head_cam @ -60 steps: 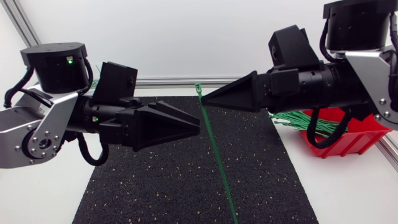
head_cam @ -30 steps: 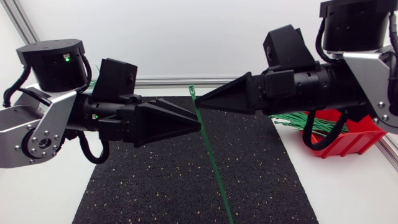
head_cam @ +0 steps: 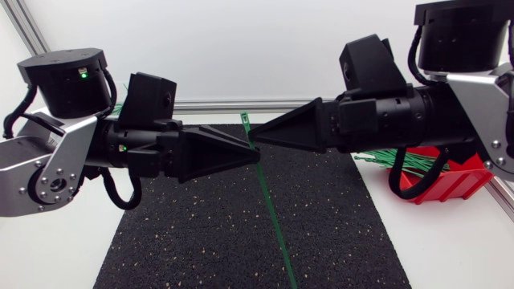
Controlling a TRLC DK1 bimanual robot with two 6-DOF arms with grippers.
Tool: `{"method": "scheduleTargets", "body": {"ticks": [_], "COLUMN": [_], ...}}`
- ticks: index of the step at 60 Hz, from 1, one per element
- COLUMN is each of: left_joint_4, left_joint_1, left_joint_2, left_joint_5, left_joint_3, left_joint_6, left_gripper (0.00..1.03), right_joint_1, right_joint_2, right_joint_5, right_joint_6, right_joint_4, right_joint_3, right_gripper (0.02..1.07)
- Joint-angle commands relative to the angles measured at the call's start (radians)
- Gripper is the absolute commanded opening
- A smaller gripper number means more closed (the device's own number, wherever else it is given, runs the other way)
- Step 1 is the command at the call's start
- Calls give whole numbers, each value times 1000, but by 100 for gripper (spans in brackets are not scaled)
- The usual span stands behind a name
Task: Take a green cable tie from the red box, thread the tail through the head to close it, then place it in the transparent bin on the left.
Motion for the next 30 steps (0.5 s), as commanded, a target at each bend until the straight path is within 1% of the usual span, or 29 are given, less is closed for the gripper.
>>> {"method": "scheduleTargets", "body": {"ticks": [1,5,6,11,17,23,29,30], "left_joint_4": [18,18,18,18,19,21,25,25], "left_joint_1": [2,2,2,2,4,4,4,4], "left_joint_2": [9,8,8,8,9,11,13,14], "left_joint_5": [4,4,4,4,4,4,-4,-5], "left_joint_3": [18,18,18,16,16,18,19,19], "left_joint_6": [-26,-26,-26,-26,-26,-26,-26,-26], "left_gripper": [29,26,24,24,20,20,12,10], "right_joint_1": [15,16,18,19,18,13,8,8], "right_joint_2": [-11,-11,-11,-14,-14,-17,-17,-17], "right_joint_5": [11,22,22,26,35,38,38,40], "right_joint_6": [16,16,14,14,11,10,10,10], "right_joint_4": [18,20,20,21,23,23,23,23], "right_joint_3": [-25,-27,-25,-27,-30,-30,-31,-31], "right_gripper": [8,8,8,8,8,8,8,8]}}
